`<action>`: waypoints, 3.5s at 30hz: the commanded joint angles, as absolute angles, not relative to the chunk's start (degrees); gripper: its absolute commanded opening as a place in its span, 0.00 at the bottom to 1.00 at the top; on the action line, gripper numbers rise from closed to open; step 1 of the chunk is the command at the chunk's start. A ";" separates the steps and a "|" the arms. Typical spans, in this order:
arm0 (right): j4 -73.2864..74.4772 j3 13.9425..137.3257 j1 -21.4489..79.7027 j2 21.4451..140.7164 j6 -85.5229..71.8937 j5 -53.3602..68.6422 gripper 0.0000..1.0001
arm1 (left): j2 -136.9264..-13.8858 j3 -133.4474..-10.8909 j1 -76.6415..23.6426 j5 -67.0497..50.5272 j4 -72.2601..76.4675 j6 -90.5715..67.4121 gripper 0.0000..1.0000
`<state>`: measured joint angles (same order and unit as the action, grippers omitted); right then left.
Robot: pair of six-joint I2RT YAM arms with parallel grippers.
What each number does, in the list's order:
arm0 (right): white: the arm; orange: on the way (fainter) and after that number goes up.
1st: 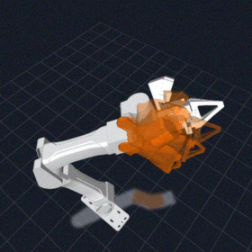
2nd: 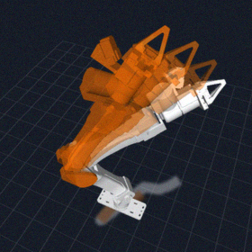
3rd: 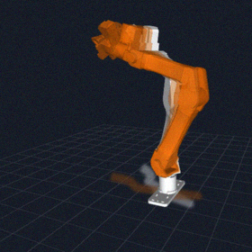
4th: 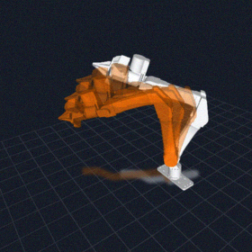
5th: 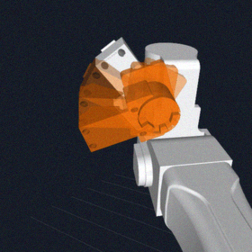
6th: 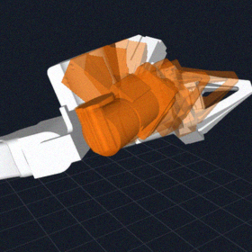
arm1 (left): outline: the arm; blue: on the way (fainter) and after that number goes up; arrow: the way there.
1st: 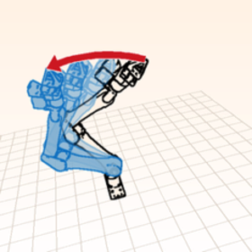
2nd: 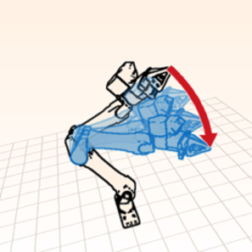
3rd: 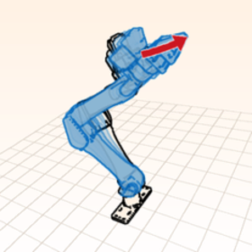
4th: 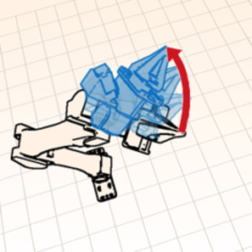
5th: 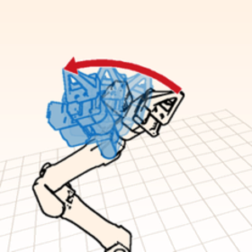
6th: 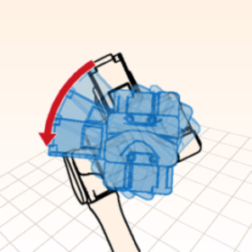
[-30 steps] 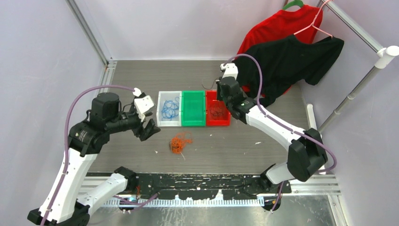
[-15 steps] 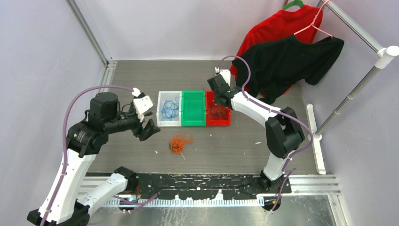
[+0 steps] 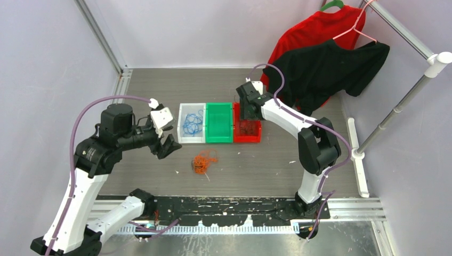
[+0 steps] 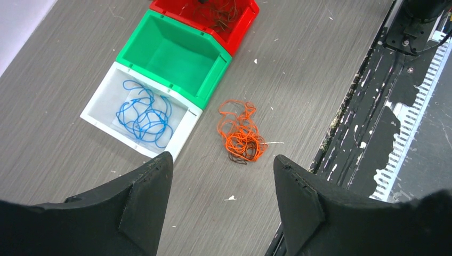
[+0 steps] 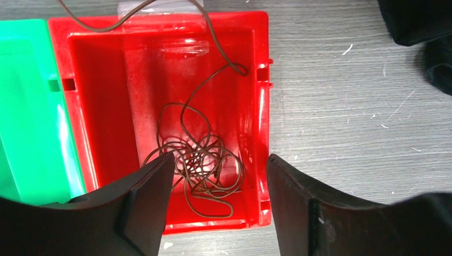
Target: Untangle the cables
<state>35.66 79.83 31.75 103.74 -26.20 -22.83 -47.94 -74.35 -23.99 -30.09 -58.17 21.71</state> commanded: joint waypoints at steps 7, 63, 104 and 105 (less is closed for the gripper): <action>34.13 85.03 31.01 98.08 -23.23 -20.01 0.67 | -48.47 -76.90 -24.17 -31.98 -57.33 22.32 0.69; 25.63 86.18 23.03 108.92 -15.29 -5.89 0.01 | -45.89 -76.13 -24.17 -31.11 -58.51 25.31 0.69; 8.33 61.17 61.27 90.90 -21.98 -11.40 0.74 | -48.71 -67.37 -23.26 -26.10 -61.44 28.18 0.71; 7.93 61.47 61.83 92.43 -22.72 -10.88 0.73 | -48.51 -67.34 -23.21 -26.15 -61.61 28.20 0.71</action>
<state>14.28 61.60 59.18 88.23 -20.16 -12.45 -49.65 -67.24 -23.57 -26.41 -61.41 26.85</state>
